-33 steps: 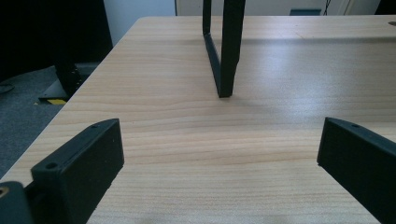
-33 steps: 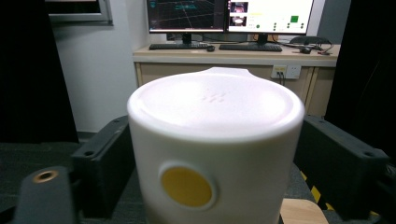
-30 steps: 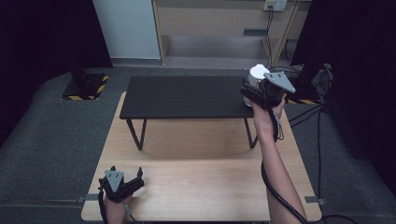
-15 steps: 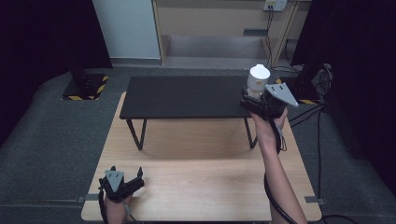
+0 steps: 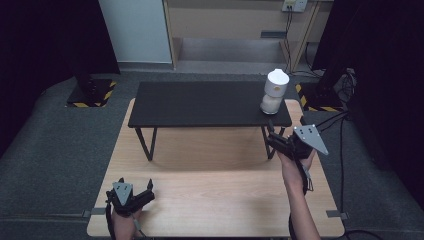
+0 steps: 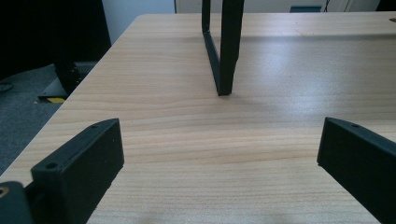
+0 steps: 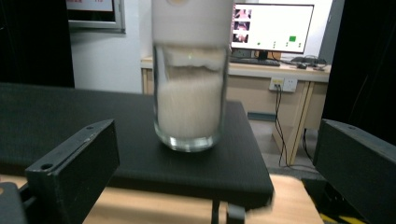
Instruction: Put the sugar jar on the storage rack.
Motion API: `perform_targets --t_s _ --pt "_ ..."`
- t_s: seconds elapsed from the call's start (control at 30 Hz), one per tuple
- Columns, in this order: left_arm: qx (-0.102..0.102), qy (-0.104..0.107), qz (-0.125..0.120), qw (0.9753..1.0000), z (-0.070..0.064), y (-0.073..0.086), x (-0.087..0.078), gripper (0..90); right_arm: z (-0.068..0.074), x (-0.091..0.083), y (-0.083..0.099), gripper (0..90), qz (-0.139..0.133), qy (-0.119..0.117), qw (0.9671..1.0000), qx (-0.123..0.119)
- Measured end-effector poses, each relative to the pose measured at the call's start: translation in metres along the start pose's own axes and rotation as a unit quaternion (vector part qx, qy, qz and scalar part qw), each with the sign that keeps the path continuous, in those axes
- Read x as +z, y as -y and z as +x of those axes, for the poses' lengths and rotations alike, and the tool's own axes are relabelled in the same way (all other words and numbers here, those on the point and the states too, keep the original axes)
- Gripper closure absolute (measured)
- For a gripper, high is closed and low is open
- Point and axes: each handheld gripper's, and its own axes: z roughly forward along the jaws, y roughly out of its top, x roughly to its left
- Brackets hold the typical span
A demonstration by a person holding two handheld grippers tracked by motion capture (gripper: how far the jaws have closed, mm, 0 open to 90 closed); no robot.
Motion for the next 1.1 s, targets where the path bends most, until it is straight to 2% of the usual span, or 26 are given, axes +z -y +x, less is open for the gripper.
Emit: perform_targets --t_s 0.47,0.83,1.1 --pt "0.005 0.0 0.001 1.0 -0.001 0.0 0.0 0.0 -0.011 -0.032 0.057 0.5 0.023 0.004 0.9997 0.001" --pt "0.009 0.0 0.002 1.0 -0.002 -0.001 0.001 0.0 -0.012 -0.054 0.096 0.5 0.066 0.017 0.9976 0.003" --pt "0.012 -0.001 0.004 0.9999 -0.002 -0.001 0.001 0.0 -0.015 -0.064 0.11 0.5 0.093 0.032 0.9951 0.015"
